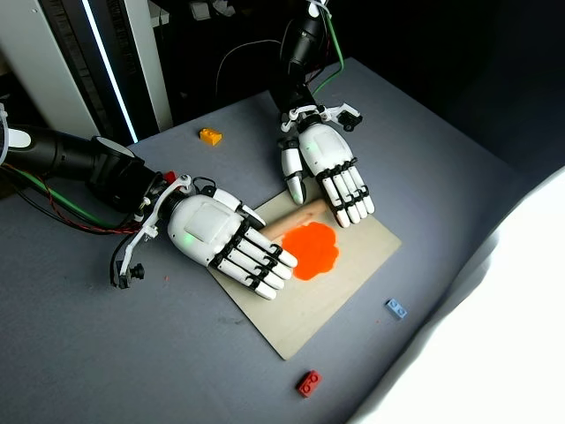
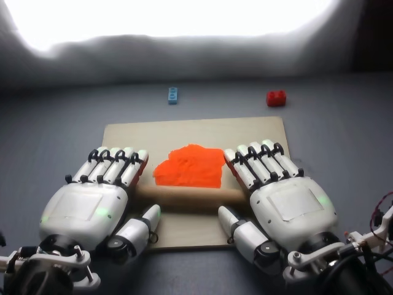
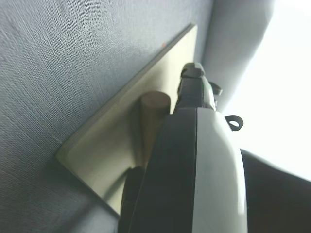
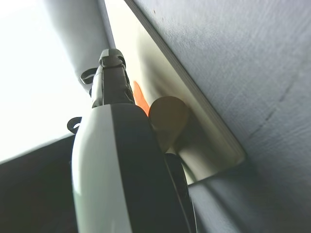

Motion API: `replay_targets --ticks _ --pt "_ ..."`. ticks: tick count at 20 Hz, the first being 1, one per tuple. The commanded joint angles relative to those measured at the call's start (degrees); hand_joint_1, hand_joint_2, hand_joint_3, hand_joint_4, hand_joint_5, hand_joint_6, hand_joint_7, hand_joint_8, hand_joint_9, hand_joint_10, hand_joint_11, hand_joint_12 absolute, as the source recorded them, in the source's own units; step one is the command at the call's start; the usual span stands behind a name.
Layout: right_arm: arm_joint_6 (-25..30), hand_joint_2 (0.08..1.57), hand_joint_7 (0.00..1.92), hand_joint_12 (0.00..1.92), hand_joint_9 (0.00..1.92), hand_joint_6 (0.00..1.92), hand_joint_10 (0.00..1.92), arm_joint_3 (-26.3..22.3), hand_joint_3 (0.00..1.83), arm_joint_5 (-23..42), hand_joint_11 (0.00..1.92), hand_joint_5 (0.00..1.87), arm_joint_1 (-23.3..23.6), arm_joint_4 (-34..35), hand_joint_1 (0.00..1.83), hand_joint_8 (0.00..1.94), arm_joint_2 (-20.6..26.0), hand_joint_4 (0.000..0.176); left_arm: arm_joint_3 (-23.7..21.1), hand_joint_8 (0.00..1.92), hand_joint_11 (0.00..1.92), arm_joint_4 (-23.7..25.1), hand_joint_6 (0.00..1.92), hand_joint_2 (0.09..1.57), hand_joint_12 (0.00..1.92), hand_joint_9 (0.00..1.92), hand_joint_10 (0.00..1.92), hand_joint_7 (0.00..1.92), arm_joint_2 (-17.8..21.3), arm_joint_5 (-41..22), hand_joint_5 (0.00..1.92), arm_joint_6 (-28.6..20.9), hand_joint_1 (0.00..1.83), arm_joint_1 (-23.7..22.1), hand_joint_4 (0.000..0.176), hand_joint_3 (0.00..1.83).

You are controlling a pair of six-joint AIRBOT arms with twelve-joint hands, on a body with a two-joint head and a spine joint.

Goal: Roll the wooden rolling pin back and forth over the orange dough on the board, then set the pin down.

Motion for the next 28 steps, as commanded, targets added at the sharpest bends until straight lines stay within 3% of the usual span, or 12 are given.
replay_targets --ticks 1,28 --pt "0.0 1.56 0.0 0.0 0.0 0.0 0.0 0.3 0.02 -4.5 0.0 0.03 0.5 -3.8 0.0 0.0 0.1 0.0 0.5 0.0 0.0 3.1 0.0 1.52 0.0 0.0 0.0 0.0 0.1 -5.6 0.0 -0.2 0.0 -0.7 0.0 0.04" --pt "1.8 1.54 0.06 0.0 0.03 0.02 0.01 3.8 0.0 -1.6 0.0 0.07 2.9 -1.3 0.0 0.02 -0.6 0.0 4.0 0.0 0.0 2.1 0.0 1.54 0.0 0.0 0.0 0.0 -1.2 -1.1 0.0 0.3 0.0 -3.6 0.0 0.03"
